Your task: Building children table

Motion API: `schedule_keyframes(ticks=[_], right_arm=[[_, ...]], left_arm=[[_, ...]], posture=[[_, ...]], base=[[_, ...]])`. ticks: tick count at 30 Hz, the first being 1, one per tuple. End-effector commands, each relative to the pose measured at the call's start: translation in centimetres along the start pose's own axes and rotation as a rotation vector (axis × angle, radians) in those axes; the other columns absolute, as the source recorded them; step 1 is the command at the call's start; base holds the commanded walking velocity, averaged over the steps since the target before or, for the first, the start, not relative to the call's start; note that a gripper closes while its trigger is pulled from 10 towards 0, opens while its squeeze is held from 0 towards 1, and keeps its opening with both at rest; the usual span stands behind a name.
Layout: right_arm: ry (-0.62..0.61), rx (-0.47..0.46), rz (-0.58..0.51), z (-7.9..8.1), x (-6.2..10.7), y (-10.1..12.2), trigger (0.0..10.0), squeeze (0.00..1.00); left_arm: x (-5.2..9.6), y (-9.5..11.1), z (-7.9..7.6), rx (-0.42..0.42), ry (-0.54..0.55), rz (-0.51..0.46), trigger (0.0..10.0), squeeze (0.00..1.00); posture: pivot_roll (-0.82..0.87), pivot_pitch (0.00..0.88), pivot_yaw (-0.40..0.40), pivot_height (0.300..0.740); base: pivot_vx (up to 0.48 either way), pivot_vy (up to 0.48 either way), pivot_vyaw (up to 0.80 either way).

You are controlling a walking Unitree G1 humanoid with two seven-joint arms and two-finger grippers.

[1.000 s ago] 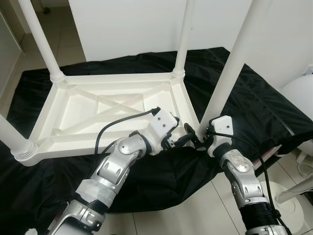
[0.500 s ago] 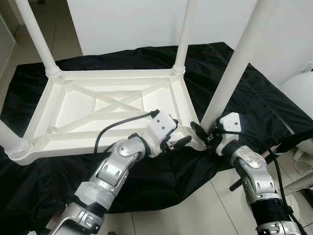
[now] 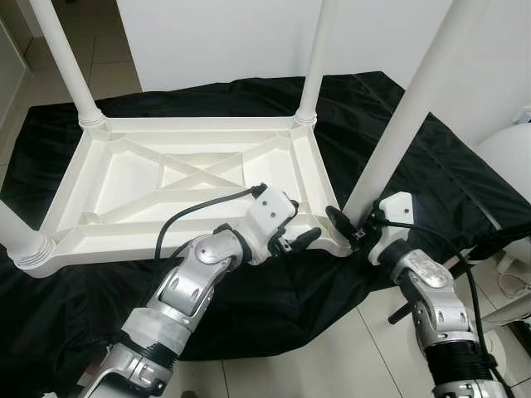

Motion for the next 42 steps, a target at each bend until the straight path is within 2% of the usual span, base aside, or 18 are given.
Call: schedule_keyframes(ticks=[1, 2, 9, 17, 20, 27, 28, 29, 30, 32, 38, 39, 42], right_arm=[[-0.086, -0.037, 0.029, -0.8, 0.5, -0.7, 10.0, 0.0], [-0.086, -0.037, 0.029, -0.8, 0.5, -0.7, 10.0, 0.0], [-0.303, -0.114, 0.014, -1.0, 1.5, -0.8, 10.0, 0.0], [-0.428, -0.12, 0.051, -1.0, 1.8, -1.1, 10.0, 0.0], [-0.568, -0.209, 0.098, -0.3, 2.0, -1.9, 10.0, 0.0], [-0.565, -0.221, 0.113, 1.0, 1.7, -2.1, 10.0, 0.0], [-0.549, -0.229, 0.102, 1.4, 1.6, -1.8, 10.0, 0.46], [-0.549, -0.229, 0.102, 1.4, 1.6, -1.8, 10.0, 0.46], [-0.526, -0.247, 0.069, 1.7, 1.6, -1.4, 10.0, 1.0], [-0.502, -0.252, 0.041, 1.8, 1.7, -0.9, 10.0, 1.0], [-0.445, -0.261, 0.047, 1.7, 1.9, -0.9, 10.0, 1.0], [-0.396, -0.254, 0.046, 1.7, 2.0, -0.9, 10.0, 0.0], [-0.324, -0.226, 0.041, 1.8, 2.1, -0.8, 10.0, 0.0]], left_arm=[[0.0, -0.2, 0.2, -0.011, -0.006, 0.017, 10.0, 0.0], [0.0, -0.2, 0.2, -0.011, -0.006, 0.017, 10.0, 0.0], [0.0, -0.2, 0.4, -0.019, 0.005, 0.019, 10.0, 0.0], [-0.2, -0.2, 0.3, -0.023, 0.008, 0.016, 10.0, 0.0], [-0.3, 0.4, 1.6, -0.015, 0.08, -0.02, 10.0, 0.0], [-0.4, 0.8, 2.1, -0.012, 0.111, -0.036, 10.0, 0.0], [-0.4, 0.8, 2.1, -0.009, 0.112, -0.038, 10.0, 0.0], [-0.4, 0.8, 2.1, -0.009, 0.112, -0.038, 10.0, 0.0], [-0.3, 0.8, 2.1, -0.009, 0.112, -0.038, 10.0, 0.0], [-0.3, 0.8, 2.1, -0.01, 0.113, -0.039, 10.0, 0.0], [-0.3, 1.2, 2.4, 0.005, 0.13, -0.063, 10.0, 0.0], [-0.3, 1.4, 2.6, 0.009, 0.136, -0.078, 10.0, 0.0], [-0.4, 1.7, 2.6, 0.008, 0.137, -0.093, 10.0, 0.0]], posture=[[-0.08, 0.079, -0.009, 0.74], [-0.08, 0.079, -0.009, 0.74], [-0.08, 0.079, -0.008, 0.74], [-0.08, 0.071, -0.011, 0.74], [-0.09, 0.062, -0.021, 0.74], [-0.09, 0.06, -0.024, 0.74], [-0.09, 0.053, -0.025, 0.74], [-0.09, 0.053, -0.025, 0.74], [-0.09, 0.053, -0.025, 0.74], [-0.09, 0.053, -0.025, 0.74], [-0.09, 0.053, -0.021, 0.74], [-0.09, 0.055, -0.021, 0.74], [-0.09, 0.055, -0.021, 0.74]], base=[[0.0, 0.0, 0.0], [0.0, 0.0, 0.0], [0.0, 0.0, 0.0], [0.0, 0.0, 0.0], [0.0, 0.0, 0.0], [0.0, 0.0, 0.0], [0.0, 0.0, 0.0], [0.0, 0.0, 0.0], [0.0, 0.0, 0.0], [0.0, 0.0, 0.0], [0.0, 0.0, 0.0], [0.0, 0.0, 0.0], [0.0, 0.0, 0.0]])
Point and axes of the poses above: a point about 5 cm out from each wrist's last joint towards the gripper, its own x axis pointing back from the gripper into the wrist, its own y axis along the axis of the wrist's last joint, z = x × y, the point moved 4 cm from there along -x, pointing out of the wrist towards the gripper, and after that the axes turned 7 degrees about x, right-handed, at the moved point
